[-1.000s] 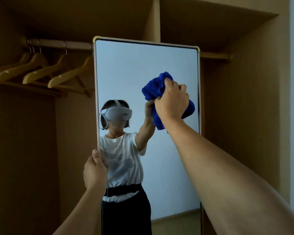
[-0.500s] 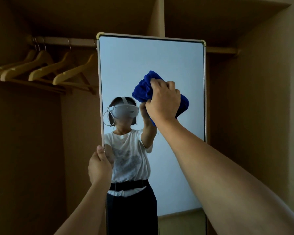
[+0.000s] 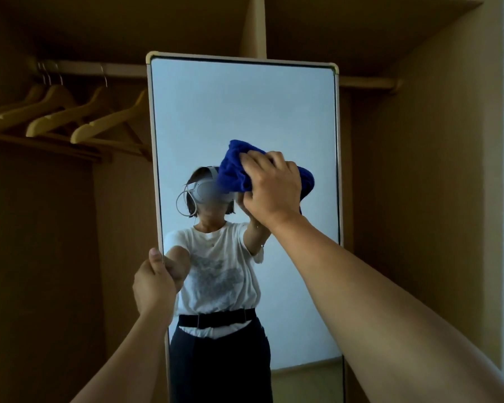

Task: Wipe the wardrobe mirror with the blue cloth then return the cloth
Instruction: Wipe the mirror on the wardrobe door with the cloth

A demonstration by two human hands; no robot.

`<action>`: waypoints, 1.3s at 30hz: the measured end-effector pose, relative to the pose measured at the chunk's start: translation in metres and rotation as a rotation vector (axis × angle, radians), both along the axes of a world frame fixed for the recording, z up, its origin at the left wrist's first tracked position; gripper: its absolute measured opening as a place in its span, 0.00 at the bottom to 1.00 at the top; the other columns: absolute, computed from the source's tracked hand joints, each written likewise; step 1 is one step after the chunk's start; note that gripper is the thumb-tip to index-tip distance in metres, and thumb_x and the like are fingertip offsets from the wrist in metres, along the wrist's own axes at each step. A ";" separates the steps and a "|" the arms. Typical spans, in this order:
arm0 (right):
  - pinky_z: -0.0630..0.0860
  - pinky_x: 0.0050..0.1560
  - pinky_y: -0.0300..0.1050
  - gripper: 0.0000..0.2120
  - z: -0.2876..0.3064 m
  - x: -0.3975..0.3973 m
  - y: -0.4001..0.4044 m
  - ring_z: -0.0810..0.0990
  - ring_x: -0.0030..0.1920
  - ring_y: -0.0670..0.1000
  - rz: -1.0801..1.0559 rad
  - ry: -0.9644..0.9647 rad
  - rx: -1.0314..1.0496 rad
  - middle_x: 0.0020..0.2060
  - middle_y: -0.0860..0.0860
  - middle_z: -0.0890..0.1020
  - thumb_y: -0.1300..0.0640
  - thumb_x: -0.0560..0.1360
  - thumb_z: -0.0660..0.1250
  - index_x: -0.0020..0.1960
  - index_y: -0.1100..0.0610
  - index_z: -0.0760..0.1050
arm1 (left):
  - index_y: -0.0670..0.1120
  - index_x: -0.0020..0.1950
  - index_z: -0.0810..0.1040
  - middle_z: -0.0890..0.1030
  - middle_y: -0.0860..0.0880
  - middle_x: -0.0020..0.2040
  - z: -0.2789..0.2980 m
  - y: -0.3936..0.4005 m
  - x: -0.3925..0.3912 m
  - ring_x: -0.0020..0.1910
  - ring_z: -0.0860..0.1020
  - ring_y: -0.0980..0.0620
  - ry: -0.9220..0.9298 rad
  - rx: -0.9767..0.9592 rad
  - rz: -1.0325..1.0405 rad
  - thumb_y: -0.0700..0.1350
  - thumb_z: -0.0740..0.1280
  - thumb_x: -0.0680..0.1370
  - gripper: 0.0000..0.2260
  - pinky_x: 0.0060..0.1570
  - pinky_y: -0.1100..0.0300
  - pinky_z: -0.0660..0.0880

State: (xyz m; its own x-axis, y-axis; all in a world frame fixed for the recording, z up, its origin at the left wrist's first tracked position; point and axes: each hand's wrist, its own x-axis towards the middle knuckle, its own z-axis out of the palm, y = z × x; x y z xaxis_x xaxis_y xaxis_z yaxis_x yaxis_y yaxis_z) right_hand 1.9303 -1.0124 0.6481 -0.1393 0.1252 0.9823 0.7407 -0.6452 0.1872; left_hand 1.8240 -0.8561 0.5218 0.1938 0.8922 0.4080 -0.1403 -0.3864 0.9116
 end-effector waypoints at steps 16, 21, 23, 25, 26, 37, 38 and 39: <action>0.70 0.52 0.51 0.21 -0.011 0.057 -0.075 0.73 0.59 0.56 -0.063 0.395 0.286 0.58 0.51 0.79 0.61 0.70 0.68 0.63 0.55 0.72 | 0.39 0.57 0.75 0.78 0.37 0.52 -0.004 -0.001 0.004 0.53 0.76 0.37 -0.011 -0.012 0.071 0.57 0.48 0.82 0.25 0.50 0.48 0.72; 0.69 0.50 0.49 0.20 -0.015 0.054 -0.069 0.74 0.58 0.55 -0.039 0.414 0.370 0.57 0.49 0.80 0.61 0.69 0.68 0.60 0.56 0.73 | 0.41 0.58 0.75 0.78 0.40 0.53 -0.004 0.001 0.003 0.54 0.76 0.39 -0.023 -0.047 0.026 0.59 0.49 0.81 0.25 0.52 0.48 0.72; 0.69 0.47 0.50 0.20 -0.022 0.052 -0.064 0.75 0.55 0.56 -0.034 0.381 0.380 0.55 0.49 0.81 0.63 0.67 0.68 0.58 0.56 0.75 | 0.41 0.59 0.75 0.78 0.39 0.54 -0.004 0.002 0.004 0.55 0.76 0.39 -0.025 -0.053 0.010 0.59 0.49 0.81 0.25 0.52 0.48 0.72; 0.70 0.47 0.51 0.21 -0.031 0.048 -0.058 0.75 0.55 0.56 -0.028 0.368 0.350 0.53 0.49 0.82 0.63 0.65 0.67 0.58 0.56 0.75 | 0.41 0.59 0.75 0.78 0.39 0.55 -0.004 0.002 0.004 0.55 0.76 0.39 -0.036 -0.059 -0.015 0.59 0.49 0.81 0.25 0.53 0.48 0.71; 0.70 0.47 0.52 0.22 -0.035 0.044 -0.055 0.75 0.55 0.57 -0.023 0.368 0.328 0.53 0.50 0.82 0.63 0.65 0.67 0.59 0.56 0.75 | 0.41 0.60 0.75 0.78 0.39 0.55 -0.004 0.002 0.003 0.55 0.76 0.39 -0.046 -0.065 -0.033 0.59 0.49 0.81 0.25 0.53 0.49 0.71; 0.75 0.43 0.50 0.25 -0.074 0.008 -0.018 0.79 0.49 0.58 -0.004 0.110 0.075 0.52 0.51 0.82 0.59 0.61 0.70 0.58 0.58 0.78 | 0.47 0.43 0.70 0.73 0.51 0.38 -0.010 -0.015 -0.011 0.40 0.72 0.53 -0.116 -0.130 -0.150 0.54 0.51 0.83 0.16 0.43 0.59 0.68; 0.75 0.43 0.50 0.24 -0.076 0.007 -0.016 0.79 0.49 0.58 -0.010 0.100 0.067 0.52 0.51 0.82 0.58 0.61 0.69 0.58 0.58 0.78 | 0.48 0.48 0.71 0.74 0.49 0.41 -0.014 -0.015 -0.011 0.45 0.72 0.51 -0.116 -0.129 -0.152 0.54 0.51 0.83 0.15 0.47 0.58 0.67; 0.75 0.43 0.49 0.24 -0.079 0.007 -0.015 0.78 0.49 0.57 -0.015 0.091 0.058 0.53 0.50 0.82 0.56 0.62 0.66 0.58 0.57 0.78 | 0.48 0.50 0.71 0.74 0.48 0.44 -0.020 -0.014 -0.010 0.47 0.72 0.50 -0.113 -0.129 -0.158 0.54 0.51 0.83 0.14 0.49 0.57 0.66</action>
State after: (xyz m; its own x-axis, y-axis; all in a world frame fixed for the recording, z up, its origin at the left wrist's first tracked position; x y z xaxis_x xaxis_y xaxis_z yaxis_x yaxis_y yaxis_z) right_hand 1.9369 -1.0273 0.5692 -0.0472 0.0693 0.9965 0.7430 -0.6643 0.0814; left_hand 1.8139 -0.8705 0.5020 0.2945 0.9007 0.3195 -0.2934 -0.2330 0.9272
